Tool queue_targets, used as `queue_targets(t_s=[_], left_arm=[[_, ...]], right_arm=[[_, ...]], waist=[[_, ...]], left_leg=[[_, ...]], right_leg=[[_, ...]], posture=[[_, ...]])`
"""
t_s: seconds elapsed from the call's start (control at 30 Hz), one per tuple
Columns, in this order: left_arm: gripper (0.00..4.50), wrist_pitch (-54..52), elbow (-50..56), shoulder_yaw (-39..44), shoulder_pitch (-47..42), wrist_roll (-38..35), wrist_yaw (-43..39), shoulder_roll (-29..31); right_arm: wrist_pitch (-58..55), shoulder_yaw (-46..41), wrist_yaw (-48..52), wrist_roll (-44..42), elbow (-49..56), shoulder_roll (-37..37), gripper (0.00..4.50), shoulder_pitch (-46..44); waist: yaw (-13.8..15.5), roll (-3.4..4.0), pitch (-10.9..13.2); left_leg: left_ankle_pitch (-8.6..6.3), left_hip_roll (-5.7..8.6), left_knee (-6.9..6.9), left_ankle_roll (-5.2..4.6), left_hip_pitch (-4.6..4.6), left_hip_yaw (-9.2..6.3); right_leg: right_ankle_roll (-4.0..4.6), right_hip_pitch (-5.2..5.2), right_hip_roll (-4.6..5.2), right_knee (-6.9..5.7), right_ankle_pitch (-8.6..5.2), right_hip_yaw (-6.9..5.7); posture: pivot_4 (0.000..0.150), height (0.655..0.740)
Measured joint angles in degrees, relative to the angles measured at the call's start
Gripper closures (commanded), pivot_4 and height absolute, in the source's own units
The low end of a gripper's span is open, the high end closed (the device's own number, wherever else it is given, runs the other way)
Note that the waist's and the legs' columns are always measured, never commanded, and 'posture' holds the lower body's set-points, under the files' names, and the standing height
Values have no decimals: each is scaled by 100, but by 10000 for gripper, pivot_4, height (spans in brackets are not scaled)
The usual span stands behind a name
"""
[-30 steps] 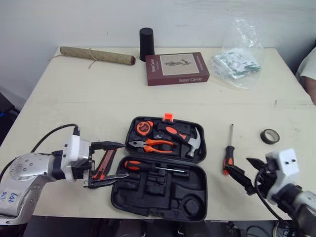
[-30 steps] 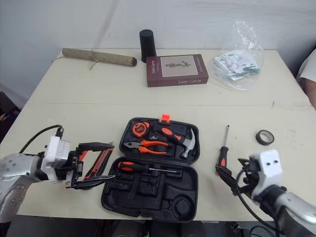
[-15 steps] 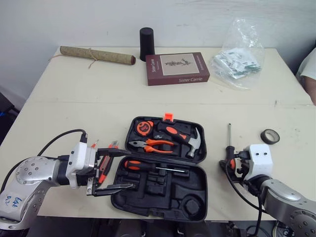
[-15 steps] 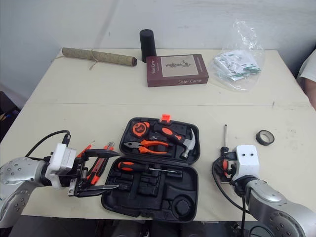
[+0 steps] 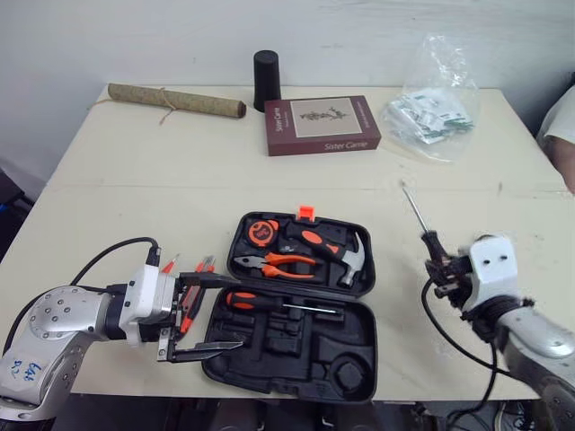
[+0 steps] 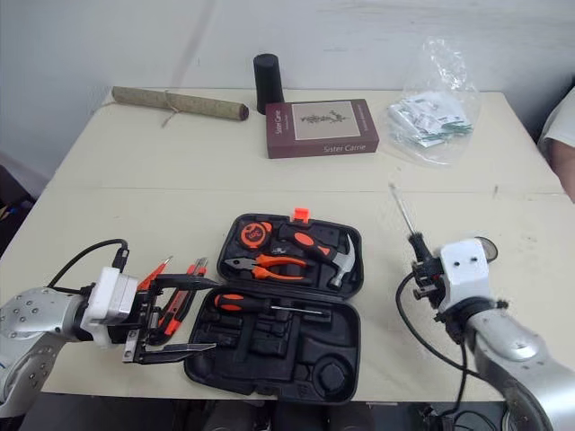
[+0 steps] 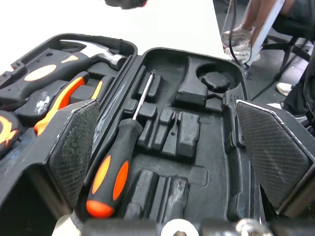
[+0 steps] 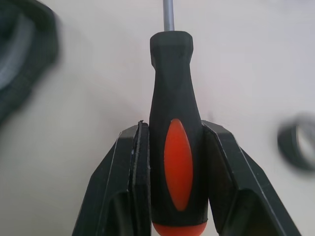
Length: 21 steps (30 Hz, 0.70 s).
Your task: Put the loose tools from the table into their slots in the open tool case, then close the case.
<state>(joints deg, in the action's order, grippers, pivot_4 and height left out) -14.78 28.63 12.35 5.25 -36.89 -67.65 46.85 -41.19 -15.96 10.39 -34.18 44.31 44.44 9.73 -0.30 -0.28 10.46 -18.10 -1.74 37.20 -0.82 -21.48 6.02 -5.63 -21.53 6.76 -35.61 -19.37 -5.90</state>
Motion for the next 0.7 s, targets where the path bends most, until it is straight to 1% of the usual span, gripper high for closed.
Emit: queue_targets(t_s=[0.03,0.1,0.17,0.23,0.27,0.4,0.47,0.57,0.7], left_arm=[[0,-11,-5,2,-8,-10,-17,0],[0,-15,-24,19,-12,-52,-84,8],[0,6,-53,38,6,-72,-136,13],[0,119,-84,115,124,-68,-211,16],[0,202,-125,186,267,-59,-265,20],[0,394,-307,461,757,32,-502,97],[0,451,-437,601,987,56,-618,170],[0,494,-575,779,1338,133,-772,277],[0,486,-626,951,1430,134,-833,349]], right_arm=[[196,15,554,-87,1,191,34769,-87],[130,57,1672,-732,12,781,34769,-495],[-157,101,2246,-1368,16,1113,34769,-1039],[-514,383,2696,-1757,16,1569,34769,-1628],[-708,667,2924,-1865,29,1781,34769,-1919],[-1396,1816,3210,-1911,134,1922,34769,-2724],[-1605,2268,3160,-1803,180,1814,34769,-2924],[-1776,2925,2971,-1408,294,1588,34769,-2979],[-1984,3222,2823,-1132,301,1485,34769,-3040]], waist=[[-4,-1,0],[-23,-3,2],[-21,-8,5],[-11,-7,5],[-5,-8,5],[0,-10,5],[4,-11,4],[15,-13,4],[13,-13,4]], left_leg=[[1,-4,0,1,5,5],[1,-10,-1,0,8,2],[0,-16,3,0,6,-5],[0,-16,2,-1,5,-7],[-1,-15,1,-2,5,-9],[-2,-5,4,-4,-5,-10],[-4,-1,11,-7,-7,-11],[-6,3,17,-11,-10,-13],[-9,6,18,-13,-13,-16]], right_leg=[[0,0,-7,-2,0,3],[1,3,-6,-4,1,13],[4,4,-2,-3,1,21],[7,3,29,-1,0,18],[11,4,38,0,-3,9],[14,0,56,4,-4,-3],[13,1,62,4,-4,-5],[11,1,68,4,-3,-7],[8,3,74,3,-1,-8]], posture=[[1500,7400],[1500,7400],[1500,7400],[1500,7400],[1500,7400],[1500,7400],[1500,7400],[1500,7400],[1500,7400]])
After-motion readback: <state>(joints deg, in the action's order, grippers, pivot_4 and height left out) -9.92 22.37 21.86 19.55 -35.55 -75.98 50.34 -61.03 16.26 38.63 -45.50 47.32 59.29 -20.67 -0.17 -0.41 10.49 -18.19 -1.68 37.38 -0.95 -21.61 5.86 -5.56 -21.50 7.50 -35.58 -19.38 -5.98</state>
